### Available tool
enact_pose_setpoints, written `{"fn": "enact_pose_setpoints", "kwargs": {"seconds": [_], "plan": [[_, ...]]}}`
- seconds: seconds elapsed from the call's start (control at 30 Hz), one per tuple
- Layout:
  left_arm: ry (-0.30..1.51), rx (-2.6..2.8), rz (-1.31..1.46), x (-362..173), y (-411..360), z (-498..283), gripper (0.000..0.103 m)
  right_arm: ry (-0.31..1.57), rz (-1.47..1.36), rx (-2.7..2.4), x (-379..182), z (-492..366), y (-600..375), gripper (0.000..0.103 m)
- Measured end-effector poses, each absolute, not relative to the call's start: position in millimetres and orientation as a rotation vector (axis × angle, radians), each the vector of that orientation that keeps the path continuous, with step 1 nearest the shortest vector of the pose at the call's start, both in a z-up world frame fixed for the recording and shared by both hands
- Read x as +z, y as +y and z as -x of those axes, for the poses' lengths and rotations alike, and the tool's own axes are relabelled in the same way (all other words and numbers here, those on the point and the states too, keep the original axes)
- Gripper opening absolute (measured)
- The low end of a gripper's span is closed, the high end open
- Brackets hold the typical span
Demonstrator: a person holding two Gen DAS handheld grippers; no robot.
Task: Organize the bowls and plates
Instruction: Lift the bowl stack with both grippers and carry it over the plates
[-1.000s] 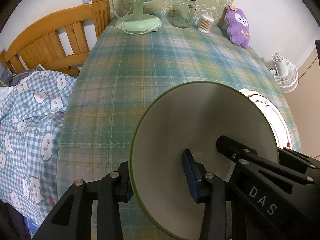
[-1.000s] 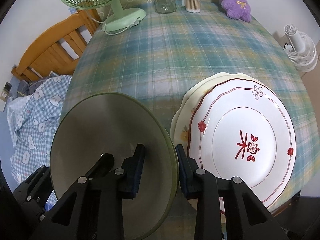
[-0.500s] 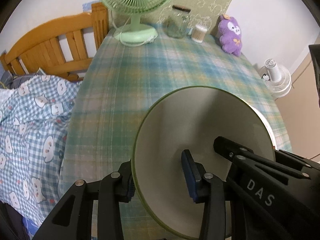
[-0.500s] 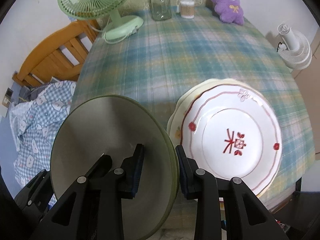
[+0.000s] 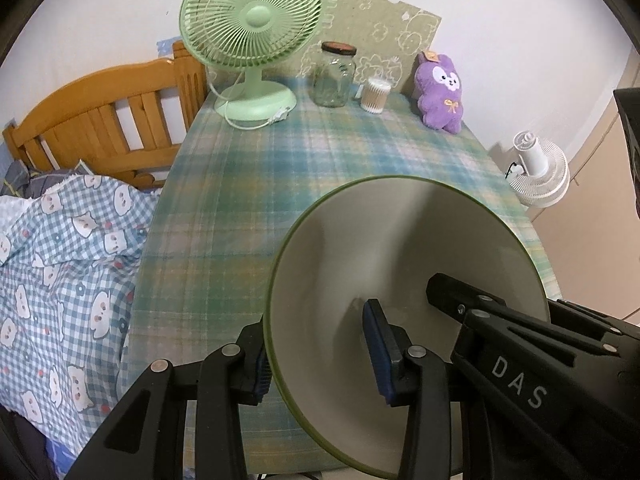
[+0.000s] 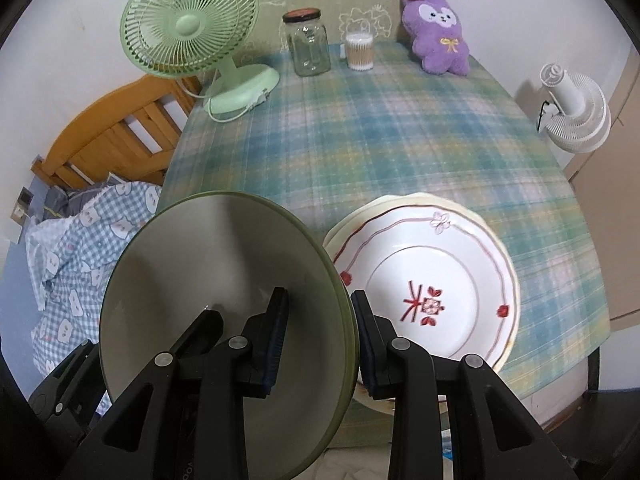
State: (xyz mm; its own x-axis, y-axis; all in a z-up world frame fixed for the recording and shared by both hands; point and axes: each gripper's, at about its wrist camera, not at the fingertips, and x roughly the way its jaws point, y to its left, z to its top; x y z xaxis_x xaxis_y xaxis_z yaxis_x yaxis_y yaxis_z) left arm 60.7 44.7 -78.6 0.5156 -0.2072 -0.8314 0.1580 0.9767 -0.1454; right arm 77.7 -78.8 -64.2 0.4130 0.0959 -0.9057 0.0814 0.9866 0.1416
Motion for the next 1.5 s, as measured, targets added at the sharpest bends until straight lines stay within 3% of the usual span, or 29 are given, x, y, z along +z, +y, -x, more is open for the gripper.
{"fn": "enact_pose_setpoints", "kwargs": {"seconds": [0.57, 1.5], "plan": [[1.020, -0.236, 0.057, -79, -16, -63, 0.040, 1.160, -0.172, -0.012, -66, -80, -144, 0.035], [1.125, -0.151, 0.104, -126, -83, -84, 0.040, 1.257, -0.100, 0.050, -115, -115, -202, 0.034]]}}
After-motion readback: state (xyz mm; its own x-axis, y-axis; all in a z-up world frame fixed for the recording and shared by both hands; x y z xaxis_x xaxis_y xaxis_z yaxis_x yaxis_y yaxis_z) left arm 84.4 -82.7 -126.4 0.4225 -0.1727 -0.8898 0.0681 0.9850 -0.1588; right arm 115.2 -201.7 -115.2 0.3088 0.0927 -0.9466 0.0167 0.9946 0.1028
